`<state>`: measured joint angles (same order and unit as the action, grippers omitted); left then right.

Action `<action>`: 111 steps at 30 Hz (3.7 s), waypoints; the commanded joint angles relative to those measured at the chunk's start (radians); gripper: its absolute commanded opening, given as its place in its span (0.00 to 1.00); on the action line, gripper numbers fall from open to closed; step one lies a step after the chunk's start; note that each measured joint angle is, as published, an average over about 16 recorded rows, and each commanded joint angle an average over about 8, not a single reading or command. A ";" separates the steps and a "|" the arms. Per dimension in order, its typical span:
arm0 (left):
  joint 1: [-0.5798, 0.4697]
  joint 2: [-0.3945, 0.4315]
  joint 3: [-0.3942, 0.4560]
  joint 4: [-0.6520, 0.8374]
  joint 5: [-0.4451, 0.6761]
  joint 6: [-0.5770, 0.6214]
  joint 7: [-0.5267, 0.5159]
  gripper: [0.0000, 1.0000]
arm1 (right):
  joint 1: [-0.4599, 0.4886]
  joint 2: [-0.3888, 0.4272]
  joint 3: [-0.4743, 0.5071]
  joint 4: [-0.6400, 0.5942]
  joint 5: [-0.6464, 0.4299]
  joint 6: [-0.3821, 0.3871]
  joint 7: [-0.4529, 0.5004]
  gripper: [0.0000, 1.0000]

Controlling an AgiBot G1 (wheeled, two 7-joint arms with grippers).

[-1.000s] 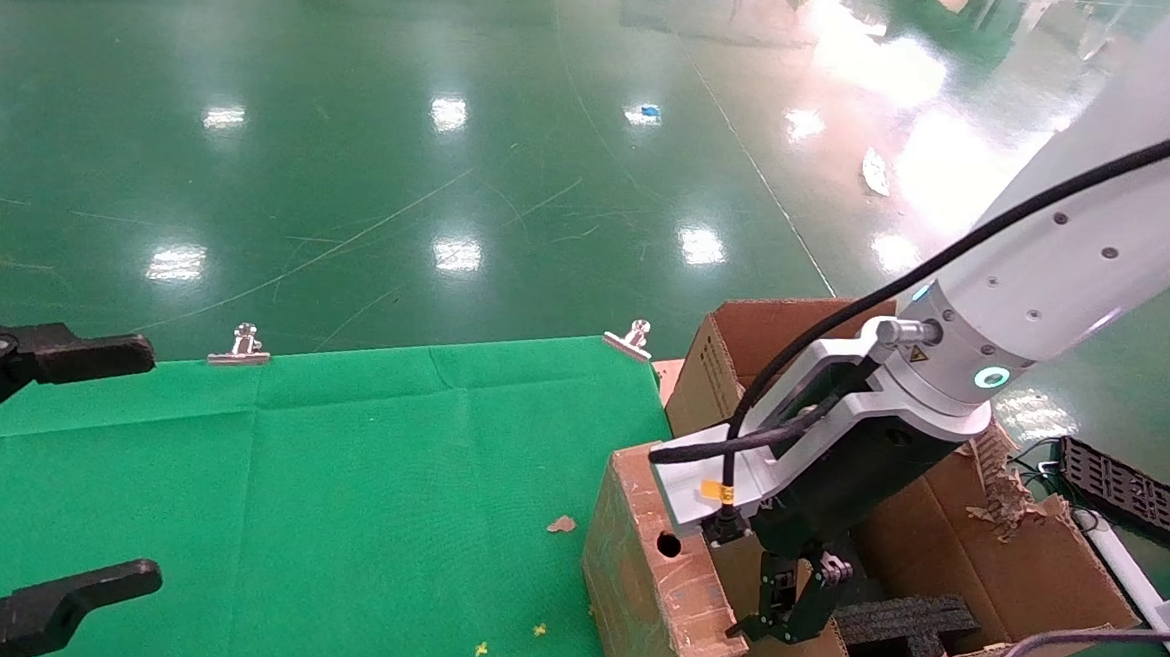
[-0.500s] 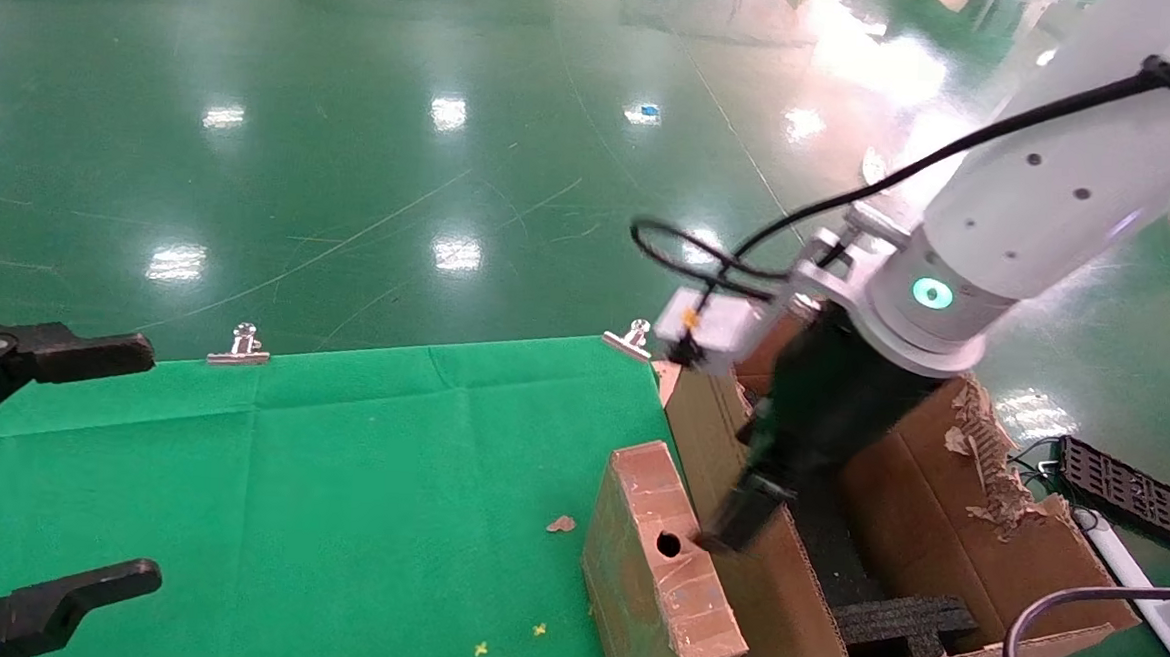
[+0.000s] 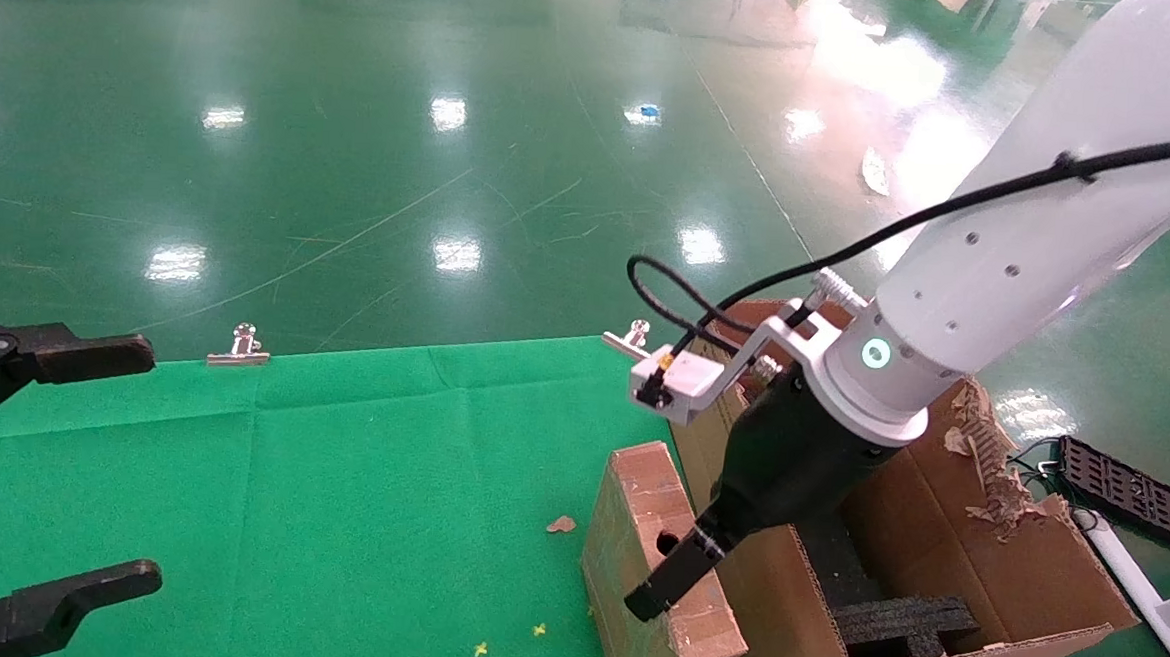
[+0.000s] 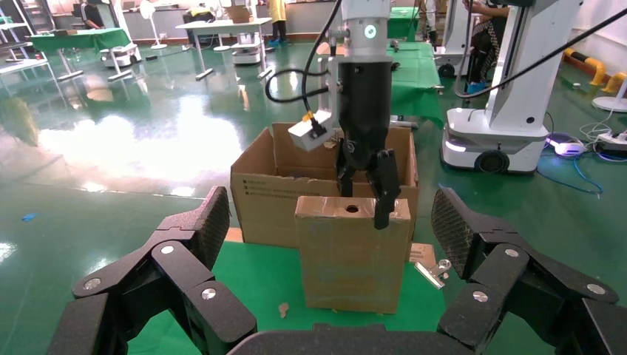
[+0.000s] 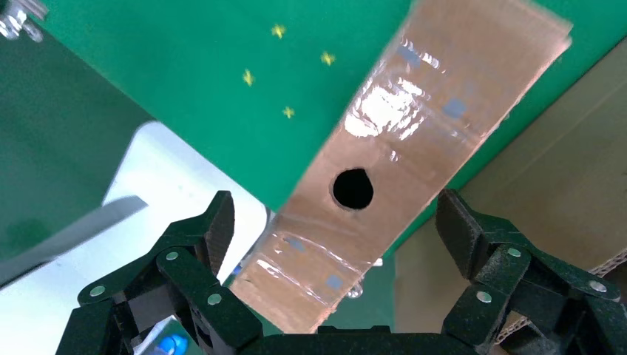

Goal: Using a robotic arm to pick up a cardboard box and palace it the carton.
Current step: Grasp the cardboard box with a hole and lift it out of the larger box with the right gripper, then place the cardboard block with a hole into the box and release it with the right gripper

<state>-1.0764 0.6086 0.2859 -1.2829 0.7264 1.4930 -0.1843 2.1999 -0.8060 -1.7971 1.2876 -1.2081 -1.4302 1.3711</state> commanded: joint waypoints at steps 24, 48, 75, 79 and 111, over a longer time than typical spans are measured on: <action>0.000 -0.001 0.002 0.000 -0.001 -0.001 0.001 0.00 | -0.039 -0.040 -0.038 0.043 -0.077 0.037 0.048 0.00; -0.001 -0.001 0.003 0.000 -0.002 -0.001 0.002 0.00 | 0.097 0.184 0.133 -0.069 0.030 0.157 -0.248 0.00; -0.001 -0.002 0.005 0.000 -0.003 -0.002 0.002 1.00 | 0.113 0.340 0.080 -0.703 -0.139 0.033 -0.403 0.00; -0.001 -0.002 0.005 0.000 -0.004 -0.002 0.003 1.00 | 0.051 0.319 0.065 -0.761 -0.136 0.060 -0.398 0.00; -0.002 -0.003 0.007 0.000 -0.005 -0.003 0.004 1.00 | -0.392 0.105 0.067 -1.027 -0.041 0.311 -0.420 0.00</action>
<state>-1.0779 0.6056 0.2930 -1.2828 0.7215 1.4899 -0.1808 1.8045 -0.7003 -1.7289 0.2641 -1.2458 -1.1195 0.9455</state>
